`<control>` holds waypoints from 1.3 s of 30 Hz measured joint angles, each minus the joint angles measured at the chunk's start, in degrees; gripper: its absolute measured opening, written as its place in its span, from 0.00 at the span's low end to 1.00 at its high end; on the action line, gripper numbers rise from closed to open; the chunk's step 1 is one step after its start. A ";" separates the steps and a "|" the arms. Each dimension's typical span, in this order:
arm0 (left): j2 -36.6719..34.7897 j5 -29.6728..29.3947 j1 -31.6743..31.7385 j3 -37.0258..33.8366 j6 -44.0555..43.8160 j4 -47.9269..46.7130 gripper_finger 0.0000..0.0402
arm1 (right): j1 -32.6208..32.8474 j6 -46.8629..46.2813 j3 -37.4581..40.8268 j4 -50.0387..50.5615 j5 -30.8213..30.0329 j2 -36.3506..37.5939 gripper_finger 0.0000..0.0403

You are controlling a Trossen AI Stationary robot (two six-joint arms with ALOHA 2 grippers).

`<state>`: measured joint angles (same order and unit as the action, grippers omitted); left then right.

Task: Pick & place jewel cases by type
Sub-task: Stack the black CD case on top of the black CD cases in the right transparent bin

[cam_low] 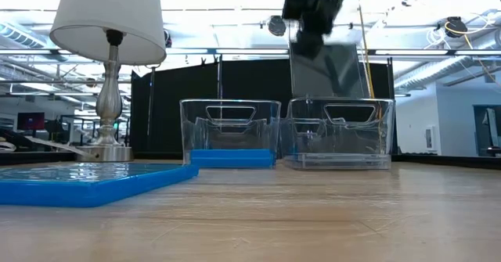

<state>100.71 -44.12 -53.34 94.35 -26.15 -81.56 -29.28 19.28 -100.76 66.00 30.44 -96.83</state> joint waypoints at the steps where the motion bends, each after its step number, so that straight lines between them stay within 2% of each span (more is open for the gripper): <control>1: 0.01 -0.01 0.00 0.00 0.09 -0.06 0.71 | -0.42 0.10 2.32 -1.50 0.63 -0.03 0.01; 6: 0.02 -0.02 0.02 0.00 0.30 -0.99 0.71 | -2.19 1.40 11.61 -8.01 1.11 -0.03 0.01; 12: 0.02 -0.87 0.07 0.00 0.54 -1.92 0.71 | -3.20 1.61 17.33 -15.76 1.68 0.06 0.01; 18: 0.02 -1.76 0.07 0.00 0.09 -2.39 0.71 | -2.80 1.88 18.70 -21.17 5.61 0.06 0.01; 31: 0.04 -2.36 0.07 0.00 -1.89 -2.38 0.71 | -0.06 -1.39 18.80 -22.11 5.68 0.06 0.01; 39: 0.04 -1.98 0.03 0.00 -3.05 -2.40 0.71 | 1.70 -4.18 24.34 -26.99 5.67 0.05 0.01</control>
<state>100.75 -46.10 -53.31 94.35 -29.19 -83.96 -27.57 15.10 -76.42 39.01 36.11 -96.78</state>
